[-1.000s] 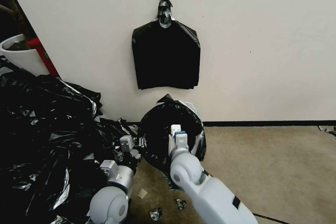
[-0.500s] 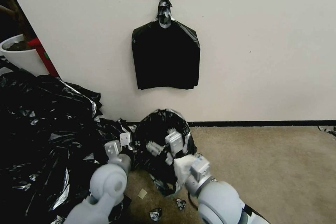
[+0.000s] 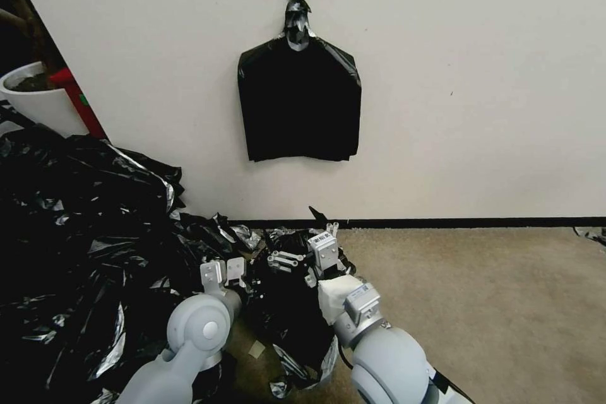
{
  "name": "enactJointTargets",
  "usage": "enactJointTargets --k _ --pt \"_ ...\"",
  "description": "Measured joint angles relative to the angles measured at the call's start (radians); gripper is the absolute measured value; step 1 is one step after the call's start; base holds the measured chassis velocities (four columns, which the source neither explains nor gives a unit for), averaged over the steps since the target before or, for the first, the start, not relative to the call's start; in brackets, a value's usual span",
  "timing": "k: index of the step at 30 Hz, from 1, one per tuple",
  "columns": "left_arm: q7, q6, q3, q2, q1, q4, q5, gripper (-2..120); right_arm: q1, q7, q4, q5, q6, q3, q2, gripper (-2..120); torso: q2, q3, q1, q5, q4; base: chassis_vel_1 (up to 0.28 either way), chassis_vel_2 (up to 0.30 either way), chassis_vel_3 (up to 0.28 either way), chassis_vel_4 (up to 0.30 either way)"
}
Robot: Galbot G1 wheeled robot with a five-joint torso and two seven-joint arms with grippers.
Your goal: Place a trash bag onto the trash bin.
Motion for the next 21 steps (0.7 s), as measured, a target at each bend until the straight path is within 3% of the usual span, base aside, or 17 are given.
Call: enactJointTargets --k 11,14,15,16,17,18,19,20,21 --pt "0.022 -0.038 -0.03 -0.01 0.038 -0.037 0.025 46 0.011 0.014 -0.031 0.01 -0.002 -0.003 0.013 100 0.0 0.0 0.0 0.0002 -0.0001 0.0 0.0 0.0 0.0" --pt "0.028 -0.061 -0.042 -0.011 0.07 -0.076 0.083 56 0.01 0.057 -0.045 0.011 0.022 0.007 0.013 100 0.0 0.0 0.0 0.0001 0.0 0.0 0.0 0.0 0.0" --pt "0.073 -0.123 -0.053 -0.01 0.104 -0.105 0.158 61 0.008 0.096 -0.056 0.008 0.044 0.023 0.016 100 0.0 0.0 0.0 0.0001 -0.0001 0.0 0.0 0.0 0.0" --pt "0.148 -0.249 -0.062 -0.005 0.139 -0.111 0.253 68 0.006 0.124 -0.073 0.006 0.083 0.047 0.022 100 0.0 0.0 0.0 0.0002 0.0 0.0 0.0 0.0 0.0" --pt "0.196 -0.324 -0.067 -0.003 0.155 -0.103 0.32 70 0.006 0.134 -0.082 0.002 0.103 0.063 0.026 100 0.0 0.0 0.0 0.0004 0.0 0.0 0.0 0.0 0.0" --pt "0.196 -0.324 -0.067 -0.003 0.155 -0.103 0.32 70 0.006 0.134 -0.082 0.002 0.103 0.063 0.026 100 0.0 0.0 0.0 0.0004 0.0 0.0 0.0 0.0 0.0" --pt "0.286 -0.454 -0.081 0.001 0.175 -0.068 0.443 76 0.004 0.144 -0.098 -0.019 0.132 0.108 0.037 100 0.0 0.0 0.0 0.0006 0.0003 0.0 0.0 0.0 0.0" --pt "0.322 -0.514 -0.089 0.001 0.179 -0.048 0.503 78 0.003 0.144 -0.102 -0.026 0.14 0.124 0.041 100 0.0 0.0 0.0 0.0002 0.0003 0.0 0.0 0.0 0.0" --pt "0.322 -0.514 -0.089 0.001 0.179 -0.048 0.503 78 0.003 0.144 -0.102 -0.026 0.14 0.124 0.041 100 0.0 0.0 0.0 0.0002 0.0003 0.0 0.0 0.0 0.0"
